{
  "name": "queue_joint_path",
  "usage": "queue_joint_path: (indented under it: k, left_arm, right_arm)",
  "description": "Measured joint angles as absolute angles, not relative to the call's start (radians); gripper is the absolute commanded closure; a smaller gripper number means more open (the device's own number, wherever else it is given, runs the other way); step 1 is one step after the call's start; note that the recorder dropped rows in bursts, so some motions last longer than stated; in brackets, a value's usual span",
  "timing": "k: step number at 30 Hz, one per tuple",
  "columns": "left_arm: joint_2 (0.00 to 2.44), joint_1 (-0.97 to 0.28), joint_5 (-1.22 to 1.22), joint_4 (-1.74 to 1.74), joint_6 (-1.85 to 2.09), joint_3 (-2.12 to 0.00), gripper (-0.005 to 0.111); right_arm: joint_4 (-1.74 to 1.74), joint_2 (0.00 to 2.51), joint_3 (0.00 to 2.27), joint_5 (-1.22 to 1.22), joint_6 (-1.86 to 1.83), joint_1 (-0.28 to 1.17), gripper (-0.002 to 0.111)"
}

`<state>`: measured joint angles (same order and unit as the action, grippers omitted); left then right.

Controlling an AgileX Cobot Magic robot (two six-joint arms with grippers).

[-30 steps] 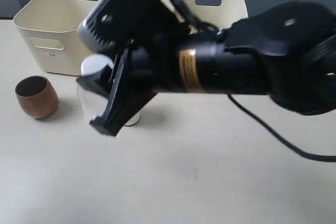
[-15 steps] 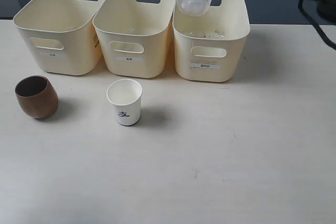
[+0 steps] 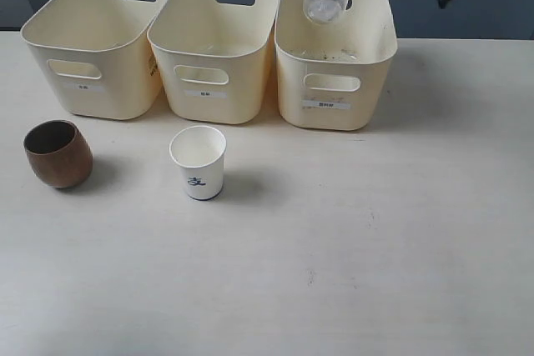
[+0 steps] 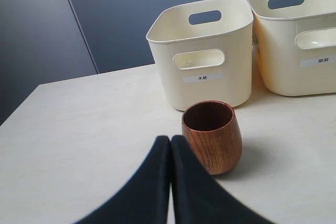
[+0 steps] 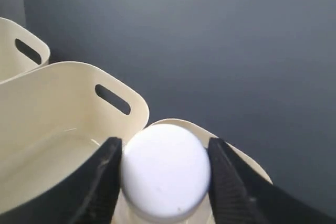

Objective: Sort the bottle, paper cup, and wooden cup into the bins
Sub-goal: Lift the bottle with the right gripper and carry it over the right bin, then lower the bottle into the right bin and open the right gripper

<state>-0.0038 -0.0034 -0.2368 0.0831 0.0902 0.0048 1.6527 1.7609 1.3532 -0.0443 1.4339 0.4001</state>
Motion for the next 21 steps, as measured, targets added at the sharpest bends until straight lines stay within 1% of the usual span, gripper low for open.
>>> queue_joint_path:
  k: [12,21]
  left_arm:
    - [-0.004,-0.003,-0.237,0.083,0.090,0.005,0.107]
    - [-0.004,-0.003,-0.237,0.083,0.090,0.005,0.107]
  right_arm:
    - [1.654,2.029,1.561,0.005,1.434,0.365,0.109]
    - [1.653,2.129,1.588,0.000,1.434,0.365,0.109]
